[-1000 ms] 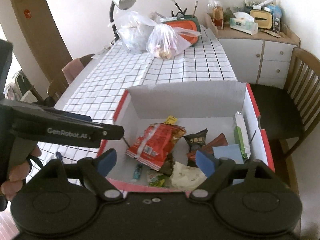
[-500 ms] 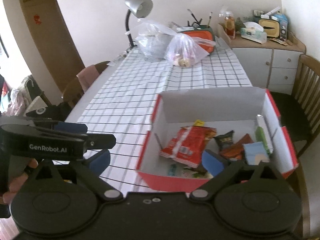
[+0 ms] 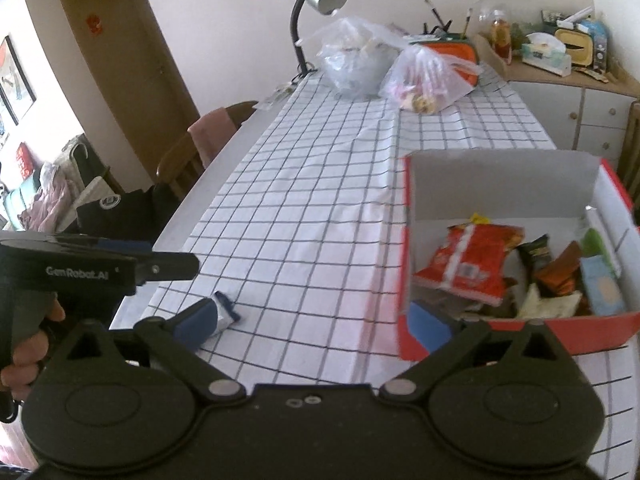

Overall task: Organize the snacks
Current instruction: 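Move both tools back to the last snacks on the table, then grasp the white milk-candy pack with the right tool while the left tool grasps the yellow foil pack, then carry the white pack and yellow foil pack over the red box with both tools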

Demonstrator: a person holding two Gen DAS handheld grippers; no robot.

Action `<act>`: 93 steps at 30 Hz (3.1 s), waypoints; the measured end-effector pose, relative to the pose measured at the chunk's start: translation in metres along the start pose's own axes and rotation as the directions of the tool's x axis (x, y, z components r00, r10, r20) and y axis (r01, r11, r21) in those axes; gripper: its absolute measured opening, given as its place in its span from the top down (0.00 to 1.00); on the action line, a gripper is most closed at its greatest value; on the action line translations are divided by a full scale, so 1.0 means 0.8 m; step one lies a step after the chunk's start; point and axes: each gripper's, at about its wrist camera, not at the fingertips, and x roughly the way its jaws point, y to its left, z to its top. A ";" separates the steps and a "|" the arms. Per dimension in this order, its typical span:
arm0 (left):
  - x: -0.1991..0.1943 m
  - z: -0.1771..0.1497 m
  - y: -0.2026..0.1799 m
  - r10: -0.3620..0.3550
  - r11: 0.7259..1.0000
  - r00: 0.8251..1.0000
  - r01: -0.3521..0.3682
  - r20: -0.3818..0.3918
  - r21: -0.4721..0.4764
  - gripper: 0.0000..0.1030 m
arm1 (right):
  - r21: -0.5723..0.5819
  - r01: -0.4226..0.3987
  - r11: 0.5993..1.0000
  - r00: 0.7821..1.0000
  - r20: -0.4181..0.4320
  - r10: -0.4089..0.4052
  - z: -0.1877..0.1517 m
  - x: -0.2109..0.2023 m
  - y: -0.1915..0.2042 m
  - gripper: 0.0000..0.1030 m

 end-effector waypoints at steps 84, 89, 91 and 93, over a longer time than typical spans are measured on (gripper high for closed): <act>0.102 -0.116 0.120 -0.056 0.960 0.957 0.130 -0.286 0.249 0.45 | -0.089 0.111 0.990 0.951 -0.281 -0.132 -0.051 0.208 0.102 0.44; 0.095 -0.114 0.127 -0.058 0.986 0.962 0.097 -0.269 0.134 0.54 | -0.015 0.123 0.992 0.954 -0.272 -0.122 -0.059 0.181 0.083 0.44; 0.093 -0.112 0.131 -0.067 0.993 0.960 0.091 -0.271 0.076 0.54 | 0.006 0.118 0.993 0.959 -0.262 -0.112 -0.061 0.167 0.077 0.44; 0.092 -0.111 0.136 -0.070 0.996 0.961 0.082 -0.266 0.035 0.55 | 0.026 0.119 0.993 0.963 -0.248 -0.109 -0.062 0.153 0.071 0.44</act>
